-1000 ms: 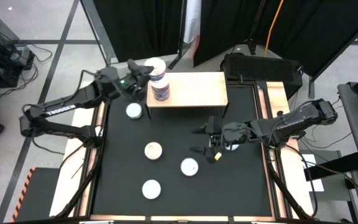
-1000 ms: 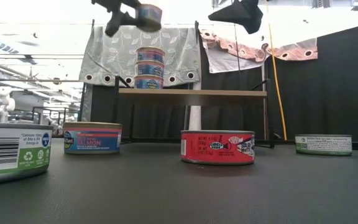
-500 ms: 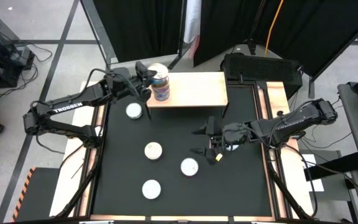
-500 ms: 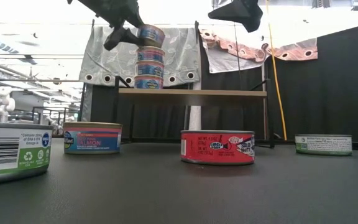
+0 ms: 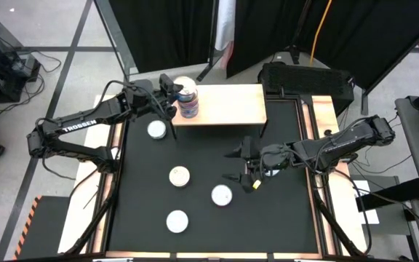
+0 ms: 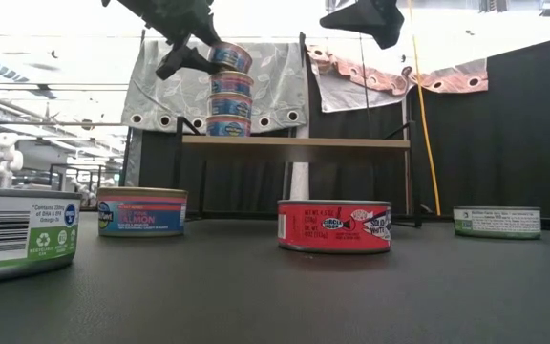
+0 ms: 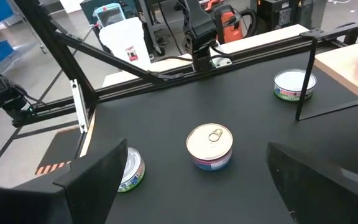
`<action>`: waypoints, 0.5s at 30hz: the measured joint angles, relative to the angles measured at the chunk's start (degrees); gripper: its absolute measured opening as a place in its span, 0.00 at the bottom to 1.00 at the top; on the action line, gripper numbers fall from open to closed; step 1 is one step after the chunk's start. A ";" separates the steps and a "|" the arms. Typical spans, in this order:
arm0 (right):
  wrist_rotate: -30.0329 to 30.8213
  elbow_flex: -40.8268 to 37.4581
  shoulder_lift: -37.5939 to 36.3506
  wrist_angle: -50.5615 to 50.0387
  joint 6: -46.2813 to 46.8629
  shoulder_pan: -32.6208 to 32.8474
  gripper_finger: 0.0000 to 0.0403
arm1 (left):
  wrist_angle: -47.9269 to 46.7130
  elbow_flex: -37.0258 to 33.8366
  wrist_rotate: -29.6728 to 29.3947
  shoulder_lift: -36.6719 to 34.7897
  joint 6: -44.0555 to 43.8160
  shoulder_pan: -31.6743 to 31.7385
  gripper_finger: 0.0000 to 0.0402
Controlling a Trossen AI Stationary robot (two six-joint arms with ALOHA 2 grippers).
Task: Stack canned seafood by type on shelf
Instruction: Stack the blue pink tuna can on top of the other blue pink tuna can on the shelf
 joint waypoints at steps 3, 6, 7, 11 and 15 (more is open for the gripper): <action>0.00 0.00 0.00 0.00 0.00 0.00 0.94 | 0.31 0.00 0.95 -0.04 -0.04 -0.02 0.58; 0.00 0.00 0.00 0.00 0.00 0.00 0.94 | 0.27 0.00 1.02 -0.04 0.27 0.00 0.65; 0.00 0.00 0.00 0.00 -0.04 0.00 0.94 | 0.27 0.00 1.01 -0.05 0.27 0.00 0.67; 0.00 0.00 0.00 0.00 -0.37 0.00 0.94 | 0.19 0.01 0.28 -0.04 0.38 -0.02 0.68; -0.09 0.01 0.00 0.00 -0.39 0.00 0.94 | -2.51 2.44 0.06 -0.04 -0.95 -0.07 0.69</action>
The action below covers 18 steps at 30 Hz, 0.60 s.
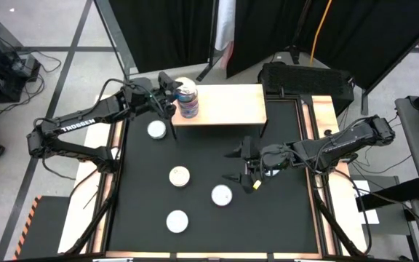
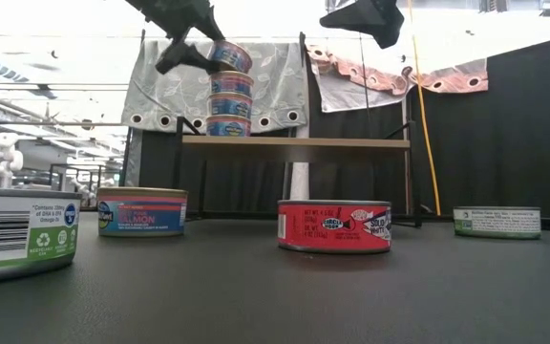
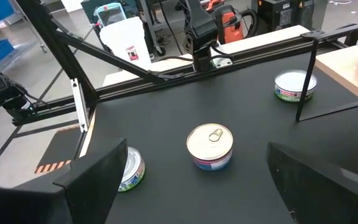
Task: Stack canned seafood by type on shelf
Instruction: Stack the blue pink tuna can on top of the other blue pink tuna can on the shelf
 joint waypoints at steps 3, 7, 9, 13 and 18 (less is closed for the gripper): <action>-0.02 0.02 0.00 0.00 0.00 0.00 0.94 | -2.99 2.95 0.88 0.25 -0.64 0.00 0.69; -0.07 0.02 0.00 0.00 -0.02 0.00 0.94 | -7.56 5.59 0.94 1.41 -0.71 0.00 0.69; -0.08 0.04 0.00 0.00 -0.10 0.00 0.94 | -8.23 5.83 1.00 1.90 -0.81 0.00 0.69; -0.14 0.04 0.00 0.00 -0.29 0.00 0.94 | -9.51 5.80 1.12 3.69 -1.48 -0.45 0.69; -0.15 0.04 0.00 -0.02 -0.46 0.00 0.94 | -9.24 5.78 1.07 4.50 -1.75 -1.22 0.69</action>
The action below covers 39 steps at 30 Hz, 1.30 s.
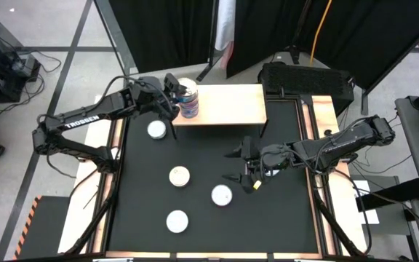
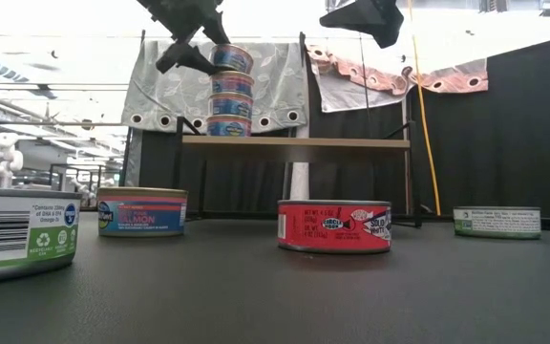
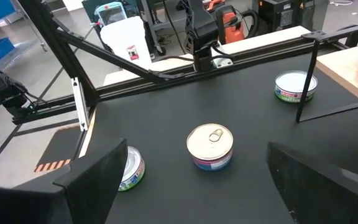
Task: Stack canned seafood by type on shelf
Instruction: Stack the blue pink tuna can on top of the other blue pink tuna can on the shelf
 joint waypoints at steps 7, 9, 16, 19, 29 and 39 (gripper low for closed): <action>-0.02 0.00 0.00 0.02 0.00 0.00 0.94 | -1.95 1.29 0.00 -0.96 -1.46 -0.44 0.69; -0.02 0.00 0.00 0.00 0.00 0.00 0.94 | -3.02 2.46 0.10 -1.01 -2.03 -0.40 0.69; -0.02 0.00 0.00 0.02 0.00 0.00 0.94 | -5.20 4.41 1.36 0.61 -3.07 -0.40 0.69; -0.01 0.00 0.00 0.02 0.00 0.00 0.94 | -5.91 4.38 1.33 1.97 -3.44 -0.42 0.69; -0.02 0.00 0.00 0.02 -0.11 0.00 0.94 | -4.53 4.37 0.78 0.99 -3.48 -0.42 0.69; -0.02 0.00 0.00 0.02 -0.22 0.00 0.94 | -4.43 4.37 0.31 0.68 -4.98 -0.53 0.69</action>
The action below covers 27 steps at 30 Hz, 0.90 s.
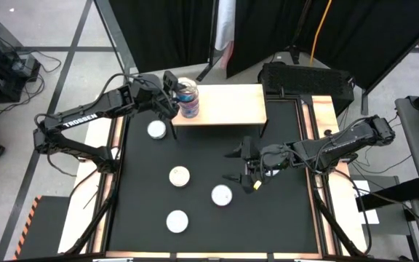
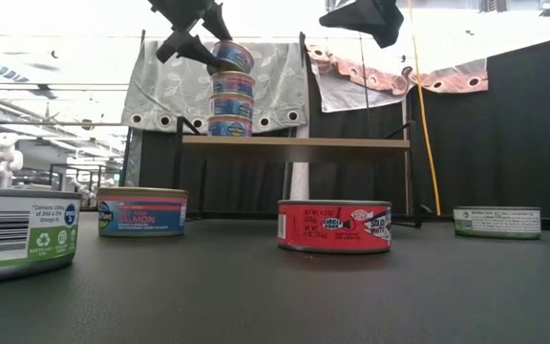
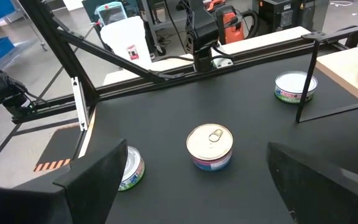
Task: Stack canned seafood by type on shelf
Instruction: Stack the blue pink tuna can on top of the other blue pink tuna can on the shelf
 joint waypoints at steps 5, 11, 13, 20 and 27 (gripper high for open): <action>0.00 0.00 0.00 0.00 0.00 -0.02 0.94 | 0.34 0.00 0.00 -0.02 0.00 -0.24 0.69; 0.00 0.00 0.00 -0.02 0.00 0.00 0.94 | 0.60 0.01 -2.04 -0.07 -0.05 -0.71 0.69; 0.00 0.00 0.00 -0.02 0.00 -0.01 0.94 | -0.81 0.75 -2.26 -0.07 -1.14 -1.07 0.69; -0.01 0.00 0.00 -0.02 0.00 0.00 0.94 | -4.29 4.46 -2.33 -0.11 -3.09 -1.82 0.69; -0.02 0.00 0.00 -0.02 0.00 -0.02 0.94 | -6.88 4.55 -1.87 0.07 -5.05 -1.86 0.69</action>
